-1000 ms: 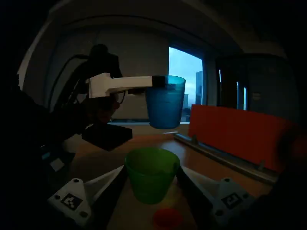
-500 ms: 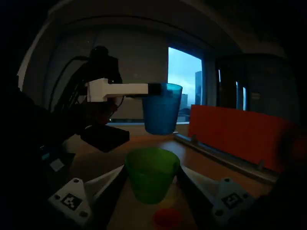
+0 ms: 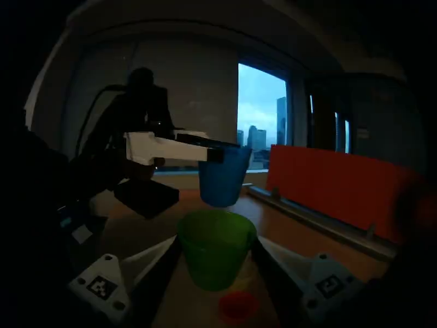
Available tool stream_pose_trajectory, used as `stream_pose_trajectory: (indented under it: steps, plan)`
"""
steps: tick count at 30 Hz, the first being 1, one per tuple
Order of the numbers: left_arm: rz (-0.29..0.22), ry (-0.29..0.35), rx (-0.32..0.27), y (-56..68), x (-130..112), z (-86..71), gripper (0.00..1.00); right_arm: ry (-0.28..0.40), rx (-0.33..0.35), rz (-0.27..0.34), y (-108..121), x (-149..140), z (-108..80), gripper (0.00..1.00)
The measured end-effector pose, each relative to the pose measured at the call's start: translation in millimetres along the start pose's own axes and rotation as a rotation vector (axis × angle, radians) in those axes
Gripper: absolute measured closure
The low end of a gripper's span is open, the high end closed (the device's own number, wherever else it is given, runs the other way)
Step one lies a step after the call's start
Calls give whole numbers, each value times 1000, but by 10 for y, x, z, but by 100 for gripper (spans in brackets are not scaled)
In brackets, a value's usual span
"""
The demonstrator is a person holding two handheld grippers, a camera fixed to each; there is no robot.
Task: Pour water
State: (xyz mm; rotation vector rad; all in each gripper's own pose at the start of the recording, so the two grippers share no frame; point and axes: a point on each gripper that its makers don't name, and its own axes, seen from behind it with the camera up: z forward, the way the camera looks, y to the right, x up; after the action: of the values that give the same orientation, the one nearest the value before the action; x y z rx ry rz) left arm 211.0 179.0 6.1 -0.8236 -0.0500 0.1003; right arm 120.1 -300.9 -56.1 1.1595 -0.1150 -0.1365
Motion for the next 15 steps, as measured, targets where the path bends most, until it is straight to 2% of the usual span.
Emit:
stream_pose_trajectory:
  steps: [15]
  plan:
    - [-5,-66,-4,-35,-285,-122,12,-51,-20,6,62,-111,-207,4]
